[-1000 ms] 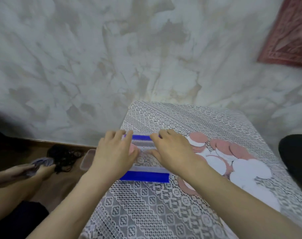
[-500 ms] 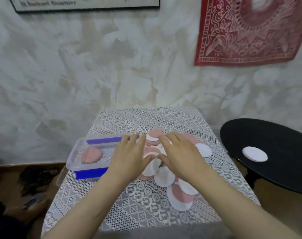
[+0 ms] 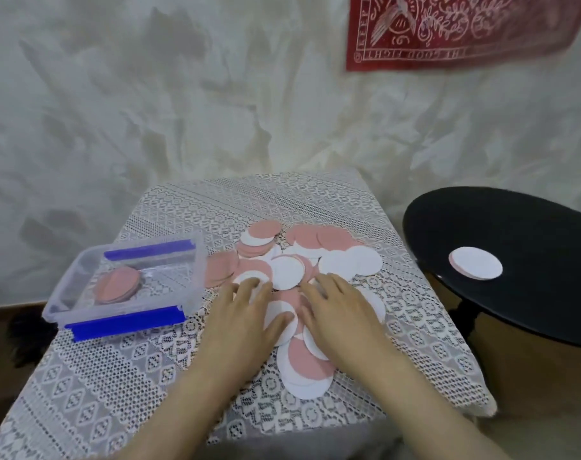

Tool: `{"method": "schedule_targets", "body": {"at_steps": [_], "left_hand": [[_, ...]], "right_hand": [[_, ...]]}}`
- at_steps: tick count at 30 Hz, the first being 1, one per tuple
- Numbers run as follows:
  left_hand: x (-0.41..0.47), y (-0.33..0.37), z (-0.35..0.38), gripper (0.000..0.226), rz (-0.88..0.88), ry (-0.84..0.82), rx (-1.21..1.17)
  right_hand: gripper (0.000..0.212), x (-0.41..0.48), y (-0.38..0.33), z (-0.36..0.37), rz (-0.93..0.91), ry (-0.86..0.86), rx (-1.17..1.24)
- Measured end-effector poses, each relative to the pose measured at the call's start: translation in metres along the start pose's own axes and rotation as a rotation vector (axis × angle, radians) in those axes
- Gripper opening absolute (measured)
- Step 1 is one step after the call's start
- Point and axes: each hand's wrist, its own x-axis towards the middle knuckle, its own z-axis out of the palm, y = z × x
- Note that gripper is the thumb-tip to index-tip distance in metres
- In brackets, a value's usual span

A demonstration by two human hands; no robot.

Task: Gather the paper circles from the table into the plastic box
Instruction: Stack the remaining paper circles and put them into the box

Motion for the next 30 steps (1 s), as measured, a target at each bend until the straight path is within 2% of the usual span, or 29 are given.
{"method": "schedule_targets", "body": {"at_steps": [3, 8, 14, 19, 23, 28, 30], "left_hand": [[-0.002, -0.003, 0.005, 0.069, 0.000, 0.010, -0.019], [-0.002, -0.007, 0.007, 0.064, -0.018, 0.012, -0.077], [-0.003, -0.020, 0.002, 0.057, 0.054, 0.000, -0.136], [-0.018, -0.025, -0.005, 0.052, 0.063, 0.035, -0.201], [-0.035, -0.030, -0.005, 0.045, 0.081, 0.050, -0.177], [-0.048, -0.036, -0.006, 0.050, 0.083, 0.040, -0.181], [-0.050, -0.036, -0.007, 0.051, 0.077, 0.046, -0.206]], "right_hand": [[0.046, -0.001, 0.002, 0.014, 0.034, 0.102, 0.050], [0.043, 0.006, -0.002, 0.018, 0.060, 0.130, 0.055], [0.025, 0.011, -0.005, 0.011, 0.012, -0.009, 0.067], [0.030, 0.006, -0.012, -0.001, -0.036, 0.018, 0.147], [0.050, -0.008, -0.027, 0.001, -0.040, -0.003, 0.176], [0.050, -0.007, -0.039, 0.000, -0.026, 0.020, 0.173], [0.043, -0.004, -0.041, -0.002, -0.003, 0.033, 0.203]]}}
